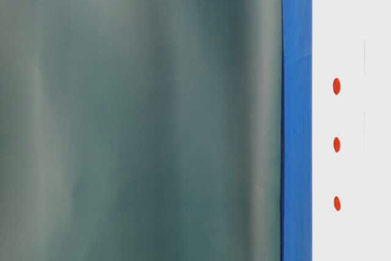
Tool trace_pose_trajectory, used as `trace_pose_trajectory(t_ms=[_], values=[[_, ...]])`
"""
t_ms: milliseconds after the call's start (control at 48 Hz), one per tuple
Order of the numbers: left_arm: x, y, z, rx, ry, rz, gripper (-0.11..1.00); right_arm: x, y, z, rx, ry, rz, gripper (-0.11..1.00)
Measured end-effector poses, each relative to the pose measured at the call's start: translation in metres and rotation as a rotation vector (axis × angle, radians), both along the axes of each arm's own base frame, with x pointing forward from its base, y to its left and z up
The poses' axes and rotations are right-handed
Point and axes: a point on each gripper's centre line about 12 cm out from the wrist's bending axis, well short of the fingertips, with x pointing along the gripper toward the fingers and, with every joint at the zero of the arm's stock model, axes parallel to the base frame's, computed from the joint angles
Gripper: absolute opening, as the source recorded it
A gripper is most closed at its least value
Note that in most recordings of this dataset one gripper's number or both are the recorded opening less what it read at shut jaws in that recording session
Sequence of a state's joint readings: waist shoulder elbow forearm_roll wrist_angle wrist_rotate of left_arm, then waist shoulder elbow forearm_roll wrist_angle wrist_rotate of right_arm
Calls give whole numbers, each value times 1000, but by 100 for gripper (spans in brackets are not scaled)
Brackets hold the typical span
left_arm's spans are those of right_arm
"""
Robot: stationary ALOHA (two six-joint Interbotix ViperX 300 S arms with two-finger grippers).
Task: Hit the mark with a hammer.
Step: 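Move the right gripper toward the wooden mallet's handle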
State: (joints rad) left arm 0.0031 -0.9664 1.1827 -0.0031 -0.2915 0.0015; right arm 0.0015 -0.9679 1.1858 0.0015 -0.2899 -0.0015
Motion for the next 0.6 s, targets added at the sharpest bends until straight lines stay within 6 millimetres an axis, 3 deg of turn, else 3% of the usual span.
trace_pose_trajectory(t_ms=[187, 437, 604], values=[[0, -1, -1, -2, 5, -3, 0, 10, 1, -3, 6, 69, 5, -6], [1, -1, -3, -5, 21, -3, 0, 50, 26, -6, 14, 194, 104, -6], [1, -1, -4, -6, 34, -5, 0, 85, 32, -18, 65, 293, 105, 7]])
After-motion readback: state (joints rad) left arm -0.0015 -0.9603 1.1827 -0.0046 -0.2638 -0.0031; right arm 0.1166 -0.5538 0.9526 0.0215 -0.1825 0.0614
